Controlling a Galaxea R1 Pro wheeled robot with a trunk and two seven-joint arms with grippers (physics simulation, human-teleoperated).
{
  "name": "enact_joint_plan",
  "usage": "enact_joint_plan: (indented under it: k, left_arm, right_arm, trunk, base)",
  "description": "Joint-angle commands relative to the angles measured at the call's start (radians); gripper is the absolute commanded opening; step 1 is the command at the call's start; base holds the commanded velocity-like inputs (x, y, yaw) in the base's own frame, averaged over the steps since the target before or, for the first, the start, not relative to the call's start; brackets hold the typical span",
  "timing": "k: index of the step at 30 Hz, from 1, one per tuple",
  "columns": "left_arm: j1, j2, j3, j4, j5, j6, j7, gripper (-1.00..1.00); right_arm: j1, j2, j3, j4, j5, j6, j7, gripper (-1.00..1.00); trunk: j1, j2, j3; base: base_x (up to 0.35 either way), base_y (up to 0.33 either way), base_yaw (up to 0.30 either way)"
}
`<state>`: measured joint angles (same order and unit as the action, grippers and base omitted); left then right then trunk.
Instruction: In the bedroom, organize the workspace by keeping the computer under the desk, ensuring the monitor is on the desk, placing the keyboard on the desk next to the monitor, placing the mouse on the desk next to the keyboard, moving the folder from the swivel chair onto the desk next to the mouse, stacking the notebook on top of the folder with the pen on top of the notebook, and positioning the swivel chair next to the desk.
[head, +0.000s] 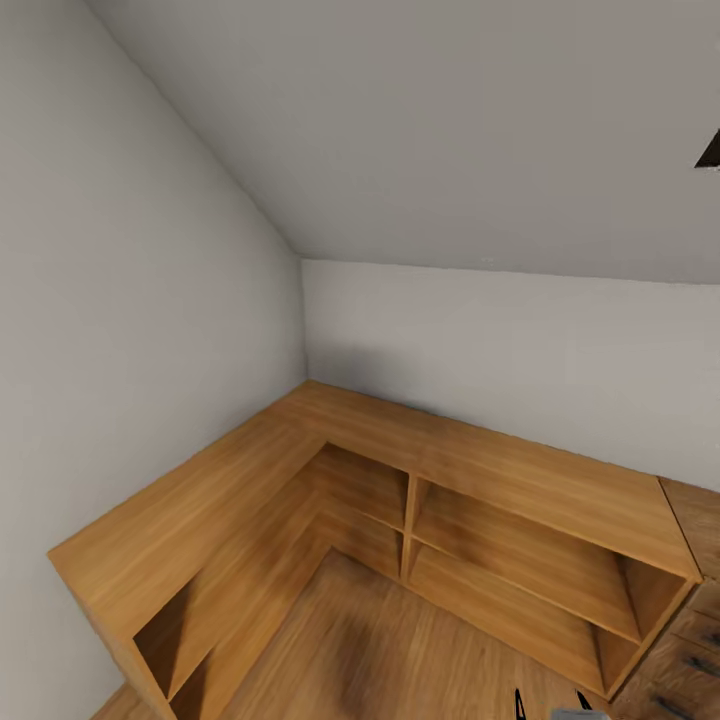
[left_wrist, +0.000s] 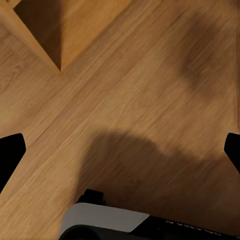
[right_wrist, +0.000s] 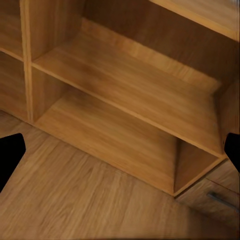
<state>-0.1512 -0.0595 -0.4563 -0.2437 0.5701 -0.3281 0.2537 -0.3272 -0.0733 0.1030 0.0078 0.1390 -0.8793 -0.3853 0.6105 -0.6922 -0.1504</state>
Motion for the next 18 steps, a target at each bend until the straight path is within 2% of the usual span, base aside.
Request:
enact_joint_plan:
  k: [1,18]
  left_arm:
    - [-0.001,0.001,-0.007,0.000,0.007,-0.003,0.007,1.00]
    - [-0.001,0.003,-0.003,0.000,0.011,-0.003,0.007,1.00]
  right_arm:
    - [-0.001,0.000,0.007,0.001,0.005,0.000,-0.010,1.00]
    - [-0.001,0.000,0.006,0.000,0.004,0.000,-0.010,1.00]
  trunk:
    - [0.000,-0.001,-0.001]
    - [0.000,-0.001,0.005]
  base:
    - [0.000,0.001,-0.227]
    - [0.000,0.000,-0.254]
